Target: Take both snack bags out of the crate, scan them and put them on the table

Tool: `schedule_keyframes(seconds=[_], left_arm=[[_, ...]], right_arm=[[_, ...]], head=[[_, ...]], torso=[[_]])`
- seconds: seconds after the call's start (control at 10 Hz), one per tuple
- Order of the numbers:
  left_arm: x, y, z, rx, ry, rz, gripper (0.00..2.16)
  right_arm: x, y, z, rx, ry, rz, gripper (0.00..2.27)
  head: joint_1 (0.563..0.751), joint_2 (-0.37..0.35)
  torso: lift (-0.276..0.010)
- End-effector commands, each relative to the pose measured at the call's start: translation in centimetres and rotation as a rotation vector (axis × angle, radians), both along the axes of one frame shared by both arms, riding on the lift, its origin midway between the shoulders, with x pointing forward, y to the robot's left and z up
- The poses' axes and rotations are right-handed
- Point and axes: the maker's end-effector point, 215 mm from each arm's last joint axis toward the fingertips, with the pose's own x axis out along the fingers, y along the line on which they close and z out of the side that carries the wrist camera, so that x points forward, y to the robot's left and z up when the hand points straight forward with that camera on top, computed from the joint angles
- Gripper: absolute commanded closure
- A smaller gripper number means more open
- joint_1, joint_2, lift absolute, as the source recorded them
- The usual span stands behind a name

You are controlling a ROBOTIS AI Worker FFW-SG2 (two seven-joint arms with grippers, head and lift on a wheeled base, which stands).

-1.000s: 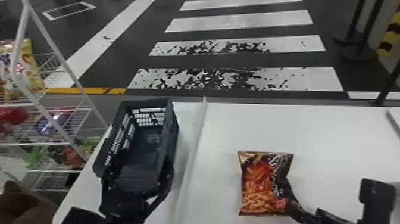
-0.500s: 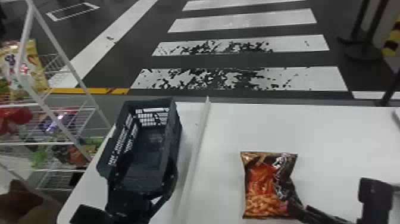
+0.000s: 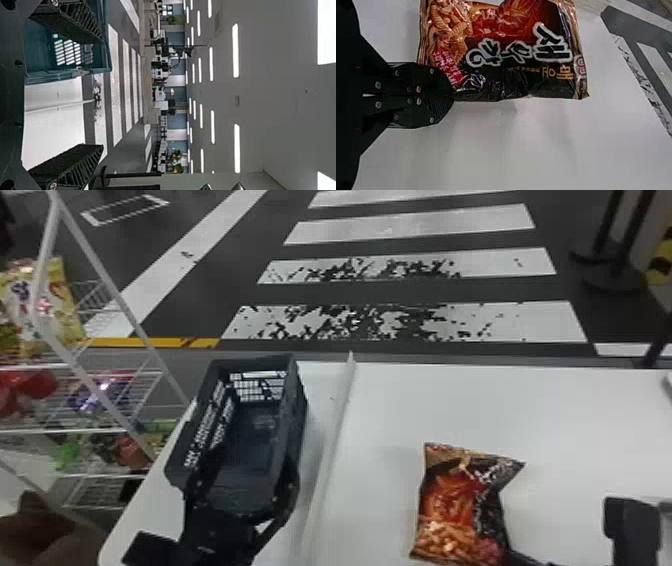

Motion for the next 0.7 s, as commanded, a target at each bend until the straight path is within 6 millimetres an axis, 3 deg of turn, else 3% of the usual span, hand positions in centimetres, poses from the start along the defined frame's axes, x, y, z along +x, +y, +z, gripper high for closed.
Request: schedule_keyframes(seconds=[0.0,0.3,0.6], left_arm=[[0.0,0.1,-0.2,0.001,0.006,0.002,0.06],[0.0,0.1,-0.4,-0.003,0.012,0.003,0.06],[0.2,0.2,-0.1,-0.002,0.008,-0.003,0.06]], right_arm=[[-0.2,-0.2,0.2,0.008,0.007,-0.005,2.25],[1.7,-2.4,3.2,-0.017,-0.066,-0.047,2.25],[4.7,-7.5,6.8,-0.098,-0.157,-0.14,2.25]], head=[[0.695,0.242],[0.695,0.232],[0.695,0.168]], torso=[[-0.092],[-0.092],[-0.092]])
